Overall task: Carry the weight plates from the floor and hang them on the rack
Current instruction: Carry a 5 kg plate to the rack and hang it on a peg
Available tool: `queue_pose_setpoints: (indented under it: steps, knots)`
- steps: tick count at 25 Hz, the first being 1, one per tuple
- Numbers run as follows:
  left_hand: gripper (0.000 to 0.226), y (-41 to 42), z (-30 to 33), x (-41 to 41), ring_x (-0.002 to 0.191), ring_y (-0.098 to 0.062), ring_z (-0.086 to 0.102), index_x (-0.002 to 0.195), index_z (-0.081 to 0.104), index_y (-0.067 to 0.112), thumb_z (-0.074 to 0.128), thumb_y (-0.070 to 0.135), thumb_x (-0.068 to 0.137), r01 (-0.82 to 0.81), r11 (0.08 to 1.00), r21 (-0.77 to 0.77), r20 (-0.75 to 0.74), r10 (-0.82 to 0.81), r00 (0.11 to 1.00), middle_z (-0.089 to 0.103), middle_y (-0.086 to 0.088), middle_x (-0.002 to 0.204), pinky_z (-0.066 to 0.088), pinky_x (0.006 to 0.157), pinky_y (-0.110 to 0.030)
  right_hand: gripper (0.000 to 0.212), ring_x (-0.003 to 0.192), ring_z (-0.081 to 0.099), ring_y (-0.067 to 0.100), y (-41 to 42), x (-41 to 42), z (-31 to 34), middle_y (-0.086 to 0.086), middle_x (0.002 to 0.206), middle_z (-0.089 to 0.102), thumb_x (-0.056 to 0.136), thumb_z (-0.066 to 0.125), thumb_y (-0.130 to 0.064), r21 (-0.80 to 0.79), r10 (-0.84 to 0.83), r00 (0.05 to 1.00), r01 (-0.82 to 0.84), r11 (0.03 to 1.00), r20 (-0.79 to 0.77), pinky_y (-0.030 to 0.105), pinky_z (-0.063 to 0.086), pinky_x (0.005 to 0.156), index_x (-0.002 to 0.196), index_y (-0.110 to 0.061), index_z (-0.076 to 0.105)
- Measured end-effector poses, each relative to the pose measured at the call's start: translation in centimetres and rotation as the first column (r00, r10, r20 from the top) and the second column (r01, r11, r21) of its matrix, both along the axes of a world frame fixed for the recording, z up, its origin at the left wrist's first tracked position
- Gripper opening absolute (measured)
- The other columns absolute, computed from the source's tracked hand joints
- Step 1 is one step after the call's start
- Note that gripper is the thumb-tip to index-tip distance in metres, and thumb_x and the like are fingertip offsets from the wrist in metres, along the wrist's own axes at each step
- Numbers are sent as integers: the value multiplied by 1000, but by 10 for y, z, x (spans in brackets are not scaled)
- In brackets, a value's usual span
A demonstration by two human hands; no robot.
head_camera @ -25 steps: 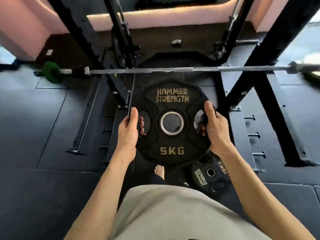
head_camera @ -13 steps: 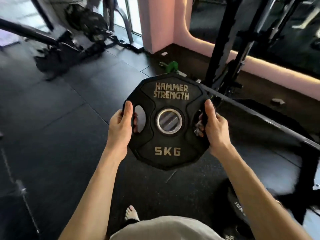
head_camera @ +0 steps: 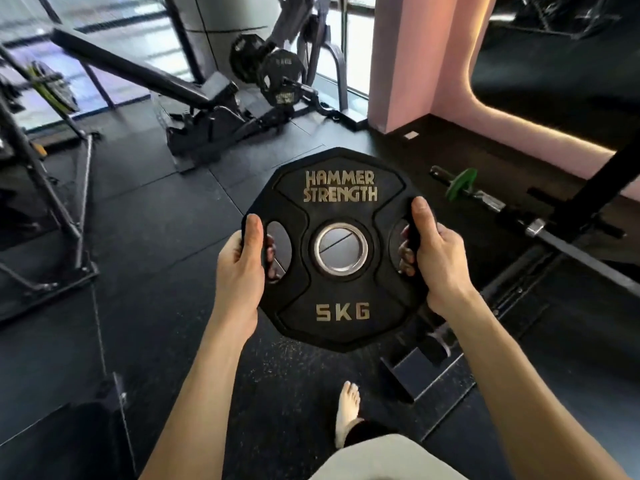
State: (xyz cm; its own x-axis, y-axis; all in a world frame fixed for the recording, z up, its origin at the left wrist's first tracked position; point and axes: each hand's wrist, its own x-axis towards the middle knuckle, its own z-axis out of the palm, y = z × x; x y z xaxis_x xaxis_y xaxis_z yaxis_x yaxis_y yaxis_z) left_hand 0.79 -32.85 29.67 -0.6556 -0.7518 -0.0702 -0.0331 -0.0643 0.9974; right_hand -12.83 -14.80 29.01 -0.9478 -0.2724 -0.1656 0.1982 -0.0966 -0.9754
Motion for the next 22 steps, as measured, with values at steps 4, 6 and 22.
queue_pose_setpoints:
  steps: [4,6,22]
  knots:
    - [48,-67,-3,-67,54,-9,45,91,55,10,48,57,95,2,1000,12,-20,-2,1000,50,5,64,41,53,-25,53,41,40,16,-66,-67,-1,3,48,45,88,56,-59,6,14,1000,-14,1000,-18,23,36,40,78,-7,53]
    - [47,-101,-3,-111,55,-9,45,92,55,9,48,56,96,-3,1000,12,-22,3,1000,50,5,64,40,54,-24,53,40,40,16,-100,-109,0,4,49,44,89,56,-58,20,-1,1000,1,1000,-16,21,36,39,77,-7,53]
    - [47,-343,-8,-483,54,-10,46,89,54,10,46,56,97,177,984,-16,-41,-177,983,49,1,65,41,47,-19,54,43,44,15,-318,-439,1,1,49,48,86,54,-64,77,-175,985,175,982,-13,25,40,42,77,-10,56]
